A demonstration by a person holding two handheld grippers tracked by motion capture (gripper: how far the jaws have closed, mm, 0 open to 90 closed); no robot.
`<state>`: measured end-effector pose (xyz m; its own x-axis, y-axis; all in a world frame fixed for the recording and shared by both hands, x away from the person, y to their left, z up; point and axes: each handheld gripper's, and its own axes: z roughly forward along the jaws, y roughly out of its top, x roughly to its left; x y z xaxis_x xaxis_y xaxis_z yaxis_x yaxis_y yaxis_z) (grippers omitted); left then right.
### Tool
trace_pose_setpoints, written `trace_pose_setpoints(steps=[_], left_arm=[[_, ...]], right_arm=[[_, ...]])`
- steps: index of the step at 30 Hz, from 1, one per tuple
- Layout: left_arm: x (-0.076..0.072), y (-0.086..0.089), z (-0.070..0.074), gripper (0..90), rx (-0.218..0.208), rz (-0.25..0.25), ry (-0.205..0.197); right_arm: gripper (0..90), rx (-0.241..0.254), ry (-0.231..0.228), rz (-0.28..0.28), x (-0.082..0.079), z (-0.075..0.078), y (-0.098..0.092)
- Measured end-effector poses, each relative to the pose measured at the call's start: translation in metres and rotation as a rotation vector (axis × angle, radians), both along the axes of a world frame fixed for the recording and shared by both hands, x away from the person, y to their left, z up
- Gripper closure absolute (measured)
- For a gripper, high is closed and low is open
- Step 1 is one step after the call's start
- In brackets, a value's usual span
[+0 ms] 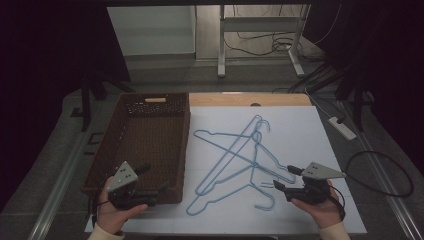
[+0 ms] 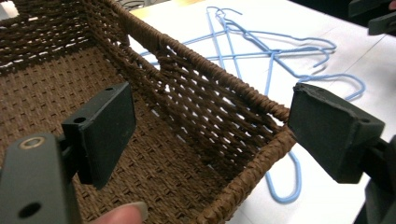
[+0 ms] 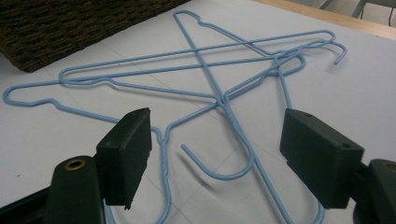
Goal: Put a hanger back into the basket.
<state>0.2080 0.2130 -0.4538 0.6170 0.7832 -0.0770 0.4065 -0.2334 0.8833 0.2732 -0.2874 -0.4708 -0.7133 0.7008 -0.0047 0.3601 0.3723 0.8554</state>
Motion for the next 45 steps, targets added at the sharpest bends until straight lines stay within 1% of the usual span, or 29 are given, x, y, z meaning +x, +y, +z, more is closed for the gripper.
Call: trace_pose_setpoints(steps=[4,7,14,16,19,20,22,23,24,26,32,34,36,39,41,43,44,45], left_arm=[[0.002,0.001,-0.002,15.9,0.006,0.004,0.004],[0.002,0.002,-0.004,16.1,0.012,0.007,0.005],[0.002,0.001,-0.004,16.3,0.024,0.007,0.003],[0.003,-0.001,-0.004,16.0,0.027,0.011,0.004],[0.005,0.0,-0.006,16.0,0.03,0.008,0.01],[0.005,0.0,-0.007,16.1,0.036,0.01,0.008],[0.005,-0.001,-0.006,16.2,0.035,0.009,0.006],[0.005,-0.001,-0.006,16.1,0.035,0.009,0.006],[0.004,-0.001,-0.006,16.1,0.047,0.005,0.0],[0.004,-0.002,-0.006,16.1,0.048,-0.001,0.001],[0.003,-0.004,-0.006,16.4,0.051,-0.006,0.004],[0.003,-0.004,-0.005,16.4,0.053,-0.006,-0.006],[0.002,-0.004,-0.004,16.3,0.051,-0.005,-0.008],[0.002,-0.003,-0.002,16.4,0.048,0.0,-0.014],[0.002,-0.003,0.0,16.4,0.05,0.0,-0.019],[0.002,-0.002,0.001,16.4,0.048,-0.005,-0.023],[0.002,-0.002,0.001,16.3,0.049,-0.006,-0.025],[0.002,-0.002,0.002,16.3,0.044,-0.004,-0.023]], right_arm=[[26.8,0.0,0.004,-0.003,0.0,0.0,-0.002],[27.0,0.002,0.004,-0.004,0.002,0.0,-0.002],[27.0,-0.016,0.012,0.012,0.007,-0.002,0.002],[27.1,-0.022,0.021,0.008,0.007,-0.003,0.001],[27.5,-0.015,0.025,0.0,0.008,-0.002,0.001],[27.7,-0.016,0.026,-0.005,0.01,-0.002,0.002],[28.0,-0.019,0.028,-0.004,0.011,-0.002,0.003],[28.0,-0.019,0.028,-0.004,0.011,-0.002,0.003],[28.0,-0.03,0.03,-0.004,0.011,-0.002,0.003],[28.3,-0.041,0.033,0.0,0.009,-0.003,0.004],[28.4,-0.047,0.037,-0.004,0.007,-0.002,0.004],[28.7,-0.061,0.038,-0.004,0.006,0.0,0.005],[28.8,-0.063,0.041,-0.005,0.006,0.0,0.005],[30.0,-0.097,0.052,-0.01,0.007,0.0,0.006],[30.7,-0.108,0.064,-0.012,0.008,0.001,0.006],[32.3,-0.132,0.069,-0.01,0.008,0.003,0.007],[34.0,-0.148,0.08,-0.009,0.009,0.006,0.008],[35.3,-0.157,0.083,-0.008,0.01,0.007,0.009]])
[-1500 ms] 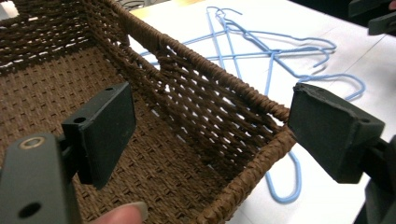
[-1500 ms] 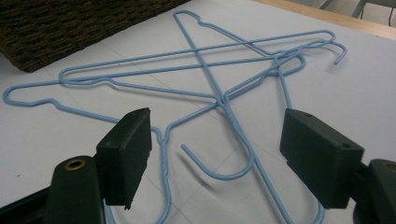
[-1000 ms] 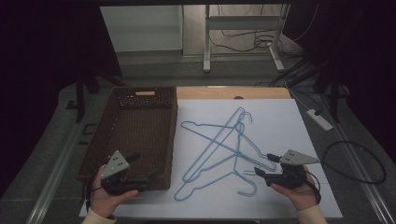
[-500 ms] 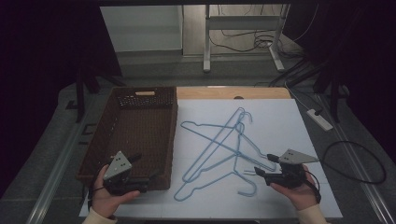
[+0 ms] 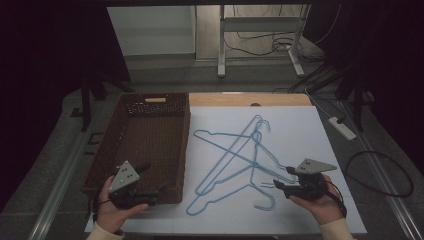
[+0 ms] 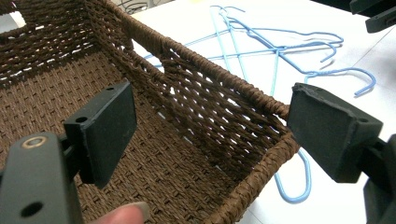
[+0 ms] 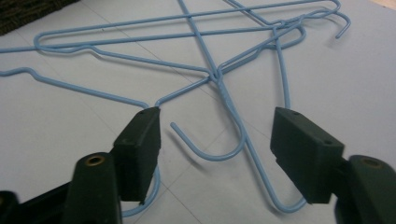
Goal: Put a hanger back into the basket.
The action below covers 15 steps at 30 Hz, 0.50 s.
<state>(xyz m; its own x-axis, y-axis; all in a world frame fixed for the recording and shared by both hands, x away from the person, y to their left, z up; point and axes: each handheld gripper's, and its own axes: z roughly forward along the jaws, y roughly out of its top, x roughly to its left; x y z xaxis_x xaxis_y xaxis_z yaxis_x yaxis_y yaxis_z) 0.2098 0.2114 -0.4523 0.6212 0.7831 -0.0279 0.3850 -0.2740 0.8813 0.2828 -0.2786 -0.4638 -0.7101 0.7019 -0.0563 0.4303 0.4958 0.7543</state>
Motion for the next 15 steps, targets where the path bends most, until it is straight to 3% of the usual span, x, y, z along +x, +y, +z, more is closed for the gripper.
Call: trace_pose_setpoints(steps=[8,10,11,13,15], left_arm=[[-0.002,0.001,0.004,16.4,-0.011,-0.004,-0.007],[-0.003,0.0,0.005,16.4,-0.009,-0.006,-0.009],[-0.003,0.0,0.005,16.4,-0.008,-0.005,-0.01],[-0.003,0.0,0.005,16.3,-0.008,-0.004,-0.01],[-0.003,0.0,0.005,16.3,-0.008,-0.004,-0.008]], right_arm=[[44.7,-0.157,0.06,0.01,0.022,0.014,0.016],[45.6,-0.173,0.079,0.018,0.026,0.015,0.019],[47.7,-0.195,0.093,0.027,0.031,0.015,0.022],[50.4,-0.283,0.146,0.064,0.043,0.013,0.031],[51.6,-0.316,0.172,0.074,0.052,0.011,0.035]])
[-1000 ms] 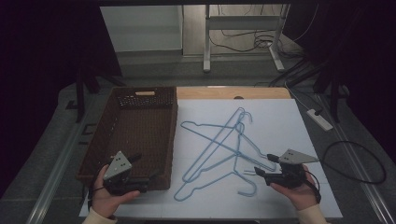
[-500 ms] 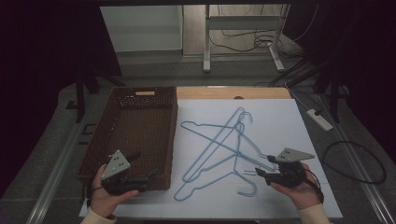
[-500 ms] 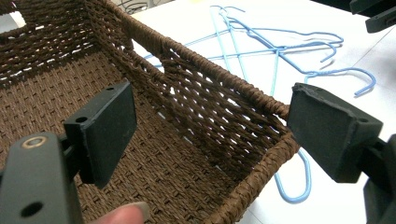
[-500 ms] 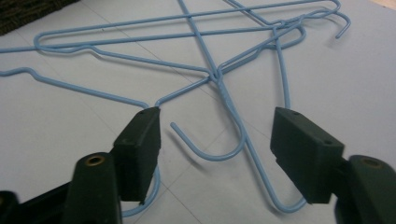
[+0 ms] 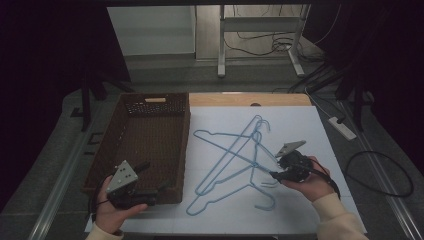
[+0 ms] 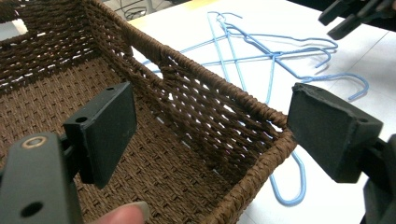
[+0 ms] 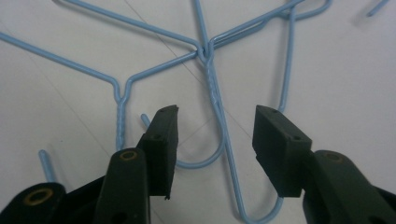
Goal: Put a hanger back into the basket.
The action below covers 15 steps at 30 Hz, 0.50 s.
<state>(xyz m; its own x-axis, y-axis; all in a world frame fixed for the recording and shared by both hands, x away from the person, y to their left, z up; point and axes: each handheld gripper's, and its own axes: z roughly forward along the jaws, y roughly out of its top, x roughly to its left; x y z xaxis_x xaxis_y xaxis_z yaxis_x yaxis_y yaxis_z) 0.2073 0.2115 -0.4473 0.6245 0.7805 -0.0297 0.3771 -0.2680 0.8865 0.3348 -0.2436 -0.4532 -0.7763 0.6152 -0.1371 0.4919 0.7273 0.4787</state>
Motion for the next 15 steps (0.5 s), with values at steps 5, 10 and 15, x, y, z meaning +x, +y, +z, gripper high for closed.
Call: trace_pose_setpoints(steps=[5,10,15], left_arm=[[0.0,-0.001,-0.001,16.3,0.005,-0.004,0.001],[0.001,-0.002,-0.002,16.3,0.007,-0.006,0.006],[0.002,-0.002,-0.002,16.3,0.01,-0.007,0.008]], right_arm=[[52.0,-0.06,0.042,0.016,0.015,-0.009,0.01],[58.2,-0.154,0.066,0.05,0.03,-0.023,0.027],[63.7,-0.204,0.06,0.074,0.035,-0.028,0.036]])
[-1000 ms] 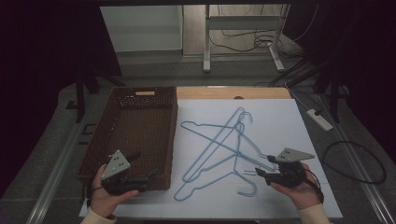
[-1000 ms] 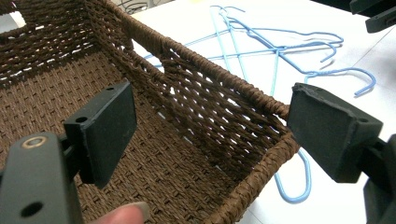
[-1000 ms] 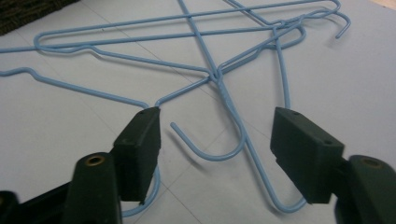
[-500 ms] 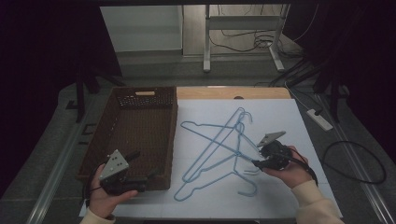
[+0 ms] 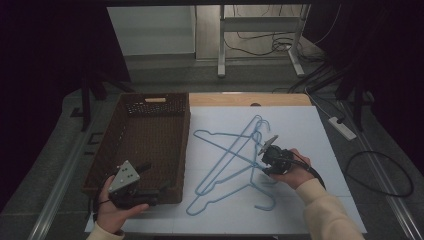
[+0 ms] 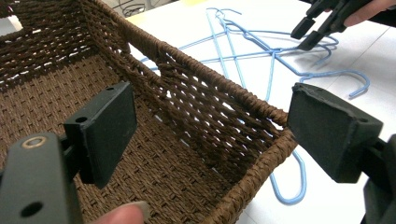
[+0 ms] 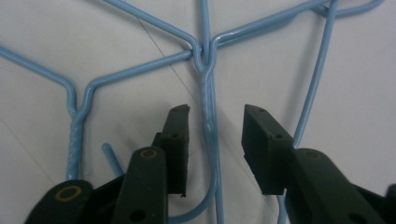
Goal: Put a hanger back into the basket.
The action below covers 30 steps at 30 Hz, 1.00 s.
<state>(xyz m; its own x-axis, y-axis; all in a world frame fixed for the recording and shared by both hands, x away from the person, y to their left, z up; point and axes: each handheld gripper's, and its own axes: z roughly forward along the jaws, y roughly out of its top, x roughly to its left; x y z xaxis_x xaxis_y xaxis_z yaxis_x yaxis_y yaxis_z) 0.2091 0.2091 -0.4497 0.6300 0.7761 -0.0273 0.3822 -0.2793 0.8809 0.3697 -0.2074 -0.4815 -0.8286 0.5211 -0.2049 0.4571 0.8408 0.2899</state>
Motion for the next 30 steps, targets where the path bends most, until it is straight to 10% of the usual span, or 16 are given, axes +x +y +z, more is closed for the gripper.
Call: trace_pose_setpoints(steps=[13,30], left_arm=[[0.001,0.001,0.001,16.3,-0.005,-0.003,-0.004],[-0.001,-0.001,0.005,16.4,-0.002,-0.004,-0.016]], right_arm=[[81.7,-0.097,0.034,0.065,0.005,-0.009,0.014],[85.8,-0.088,0.007,0.078,0.002,0.013,0.019]])
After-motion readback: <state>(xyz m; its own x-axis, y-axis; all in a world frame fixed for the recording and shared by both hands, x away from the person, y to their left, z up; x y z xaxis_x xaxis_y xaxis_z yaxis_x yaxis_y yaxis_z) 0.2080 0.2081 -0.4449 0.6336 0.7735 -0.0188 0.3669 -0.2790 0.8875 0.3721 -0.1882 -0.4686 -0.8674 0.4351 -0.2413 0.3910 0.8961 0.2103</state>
